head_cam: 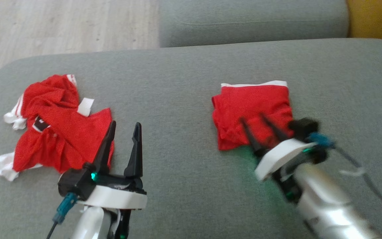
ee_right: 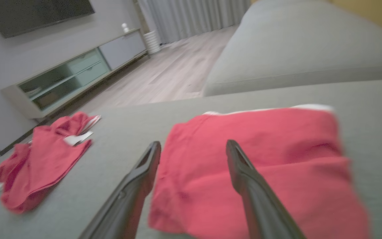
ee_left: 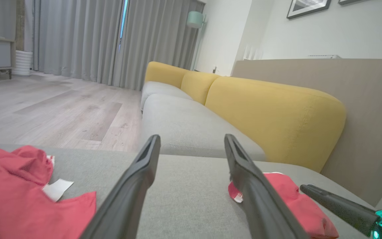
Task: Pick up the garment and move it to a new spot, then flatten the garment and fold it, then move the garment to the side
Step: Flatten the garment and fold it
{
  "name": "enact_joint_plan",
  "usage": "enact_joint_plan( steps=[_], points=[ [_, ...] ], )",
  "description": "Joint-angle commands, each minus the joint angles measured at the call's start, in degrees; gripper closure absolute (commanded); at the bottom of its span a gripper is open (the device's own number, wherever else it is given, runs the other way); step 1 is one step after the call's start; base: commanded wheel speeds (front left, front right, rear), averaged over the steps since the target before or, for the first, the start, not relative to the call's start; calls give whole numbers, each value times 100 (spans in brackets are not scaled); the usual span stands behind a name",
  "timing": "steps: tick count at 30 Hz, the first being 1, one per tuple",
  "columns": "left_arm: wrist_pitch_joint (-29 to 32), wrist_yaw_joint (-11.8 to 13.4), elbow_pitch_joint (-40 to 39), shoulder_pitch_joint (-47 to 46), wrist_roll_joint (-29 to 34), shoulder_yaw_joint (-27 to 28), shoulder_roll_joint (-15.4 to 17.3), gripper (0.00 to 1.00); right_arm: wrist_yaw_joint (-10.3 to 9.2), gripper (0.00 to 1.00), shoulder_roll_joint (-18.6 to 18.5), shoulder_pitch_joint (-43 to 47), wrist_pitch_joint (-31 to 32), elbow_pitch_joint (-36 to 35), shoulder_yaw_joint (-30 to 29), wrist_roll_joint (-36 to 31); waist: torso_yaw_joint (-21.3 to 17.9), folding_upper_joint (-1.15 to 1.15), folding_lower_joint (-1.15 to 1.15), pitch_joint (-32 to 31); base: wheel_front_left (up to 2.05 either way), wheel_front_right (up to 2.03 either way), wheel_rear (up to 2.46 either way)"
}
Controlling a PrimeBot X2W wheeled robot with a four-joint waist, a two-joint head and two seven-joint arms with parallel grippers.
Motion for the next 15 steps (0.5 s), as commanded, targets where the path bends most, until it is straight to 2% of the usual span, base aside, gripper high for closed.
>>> enact_joint_plan(
  steps=[1, 4, 8, 11, 15],
  points=[
    [-29, -31, -246, -251, -14, 244, 19, 0, 20, 0, -131, -282, -114, -209, -135, -111, -105, 0, 0, 2, 0, 0, 0],
    [-29, -28, -324, -315, -2, 280, 19, 0, 20, 0, -430, -276, -164, -475, -865, -607, -248, 0, 0, 26, 0, 0, 0],
    [-29, -27, -377, -391, 13, 302, 19, 0, 20, 0, -509, 121, -169, -1280, -2050, -1579, -430, 0, 0, 97, 0, 0, 0],
    [-29, -28, -382, -424, 10, 280, 19, 0, 20, 0, -294, 608, -170, -1822, -2786, -2287, -533, 0, 0, 135, 0, 0, 0],
    [-29, -29, -416, -396, 4, 272, 19, 0, 20, 0, 96, 1201, -171, -2461, -3397, -2963, -649, 0, 0, 187, 0, 0, 0]
  ],
)
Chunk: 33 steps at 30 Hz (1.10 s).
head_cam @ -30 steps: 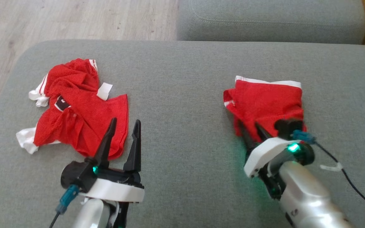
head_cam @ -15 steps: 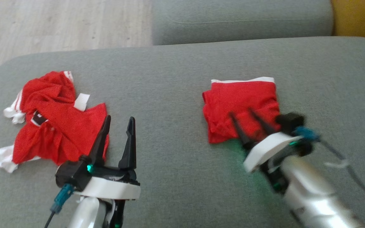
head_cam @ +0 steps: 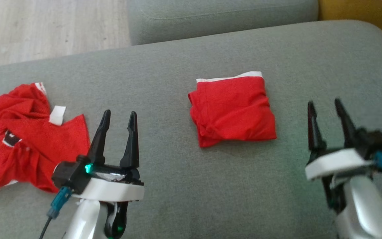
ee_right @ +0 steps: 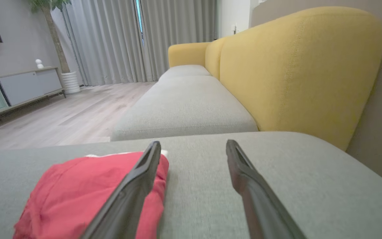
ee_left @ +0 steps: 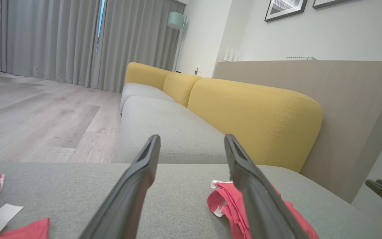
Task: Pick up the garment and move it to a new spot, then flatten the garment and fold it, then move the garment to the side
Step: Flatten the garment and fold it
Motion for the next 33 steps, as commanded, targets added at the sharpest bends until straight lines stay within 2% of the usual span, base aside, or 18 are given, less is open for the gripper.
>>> enact_joint_plan(
  steps=[1, 9, 11, 16, 21, 27, 33],
  points=[
    [-28, -29, -223, -203, 12, 162, 19, 0, 20, 0, 90, -87, -61, -346, 67, -138, -54, 0, 0, 33, 0, 0, 0],
    [-28, -31, -255, -112, 63, 195, 19, 0, 20, 0, 281, 366, -62, -817, -56, -378, -115, 0, 0, 146, 0, 0, 0],
    [-28, -31, -279, -146, 56, 173, 19, 0, 20, 100, 284, 324, -62, -852, -27, -336, -72, 0, 0, 189, 0, 0, 0],
    [-28, -32, -365, -299, 48, 71, 19, 0, 20, 100, 286, 29, -62, -776, -20, -439, 129, 0, 0, 399, 0, 0, 0],
    [-28, -32, -433, -465, 30, -84, 19, 0, 20, 100, 286, -563, -58, -307, -54, -580, 441, 0, 0, 720, 0, 0, 0],
    [-28, -32, -434, -694, -3, -310, 19, 0, 20, 100, 286, -1453, 69, 790, -240, -712, 862, 0, 0, 1126, 0, 0, 0],
    [-28, -32, -408, -850, -50, -401, 19, 0, 20, 100, 247, -2014, 276, 2230, -330, -871, 1148, 0, 0, 1351, 0, 0, 0]
  ],
)
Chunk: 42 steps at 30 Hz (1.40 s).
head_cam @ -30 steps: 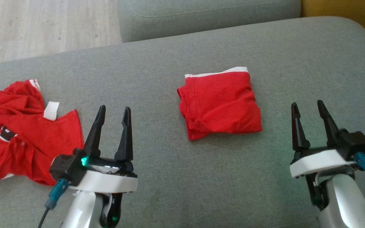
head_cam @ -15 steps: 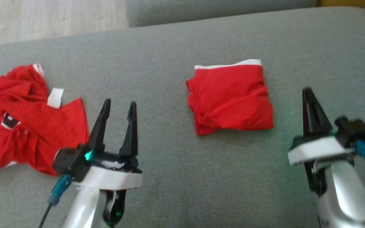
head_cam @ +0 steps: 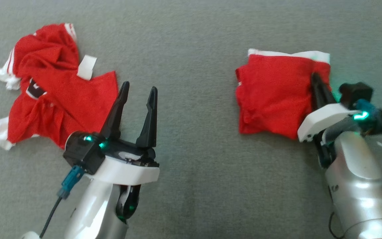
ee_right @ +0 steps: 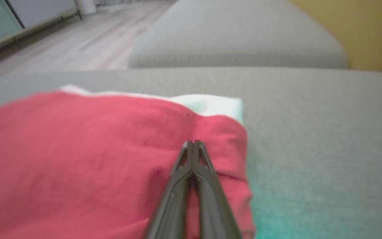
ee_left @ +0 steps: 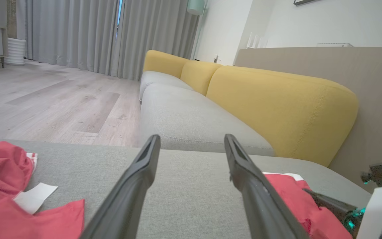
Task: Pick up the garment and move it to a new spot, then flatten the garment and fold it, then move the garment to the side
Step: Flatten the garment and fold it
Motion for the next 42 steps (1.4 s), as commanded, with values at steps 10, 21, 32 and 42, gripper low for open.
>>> enact_joint_plan(
  steps=[10, 21, 32, 42],
  points=[
    [-28, -15, -98, -187, -94, 137, 26, 0, 20, 100, 49, -552, -326, 326, 431, -103, 155, 0, -1, -58, 0, 0, 0],
    [-28, 7, -116, -164, -157, 12, 26, 0, 20, 100, 62, -265, -102, 606, 2781, 1230, 250, 0, -1, -156, 0, 0, 0],
    [-28, 16, -86, 24, -66, 257, 26, 0, 20, 100, 61, -421, -271, 879, 3105, 1907, -111, 0, -1, -468, 0, 0, 0],
    [-28, 1, -188, 188, -14, 507, 26, 0, 20, 100, -198, 368, -334, -1032, 1315, 1038, -758, 0, -1, -837, 0, 0, 0]
  ],
)
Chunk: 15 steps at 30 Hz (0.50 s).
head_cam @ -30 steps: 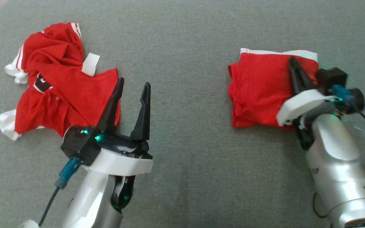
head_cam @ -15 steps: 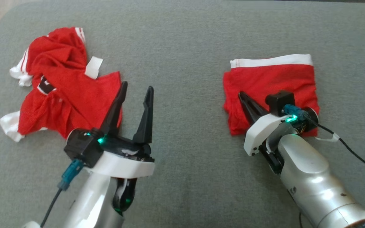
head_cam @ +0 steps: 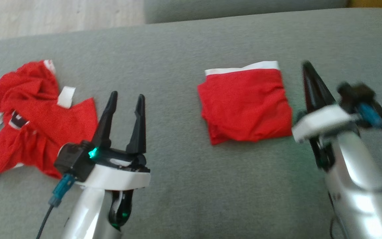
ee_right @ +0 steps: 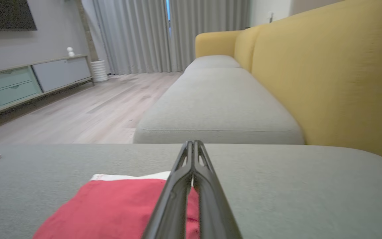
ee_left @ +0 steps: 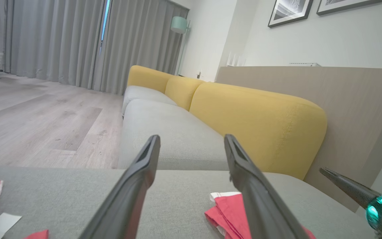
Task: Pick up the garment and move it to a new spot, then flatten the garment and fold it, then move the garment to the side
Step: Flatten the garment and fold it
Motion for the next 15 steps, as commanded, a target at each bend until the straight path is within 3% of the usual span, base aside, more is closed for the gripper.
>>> enact_joint_plan(
  steps=[1, 8, 9, 10, 11, 15],
  points=[
    [-28, -9, -209, -61, 66, 240, 23, 0, 20, 100, 87, 181, -61, -253, 18, -66, -162, 0, 0, -118, 0, 0, 0],
    [-28, -19, -139, 56, 87, 329, 23, 0, 20, 100, 251, 1159, -61, -1343, -692, -525, -470, 0, 0, -249, 0, 0, 0],
    [-28, -20, -126, 74, 89, 337, 23, 0, 20, 84, 269, 1280, -61, -1476, -746, -567, -495, 0, 0, -263, 0, 0, 0],
    [-28, -22, -115, 92, 89, 344, 23, 0, 20, 4, 284, 1401, -61, -1604, -788, -616, -516, 0, 0, -276, 0, 0, 0],
    [-28, -23, -105, 110, 89, 353, 23, 0, 20, 0, 296, 1515, -62, -1723, -832, -625, -535, 0, 0, -291, 0, 0, 0],
    [-28, -27, -97, 166, 72, 376, 23, 0, 20, 0, 319, 1886, -62, -2074, -886, -585, -573, 0, 0, -326, 0, 0, 0]
  ],
)
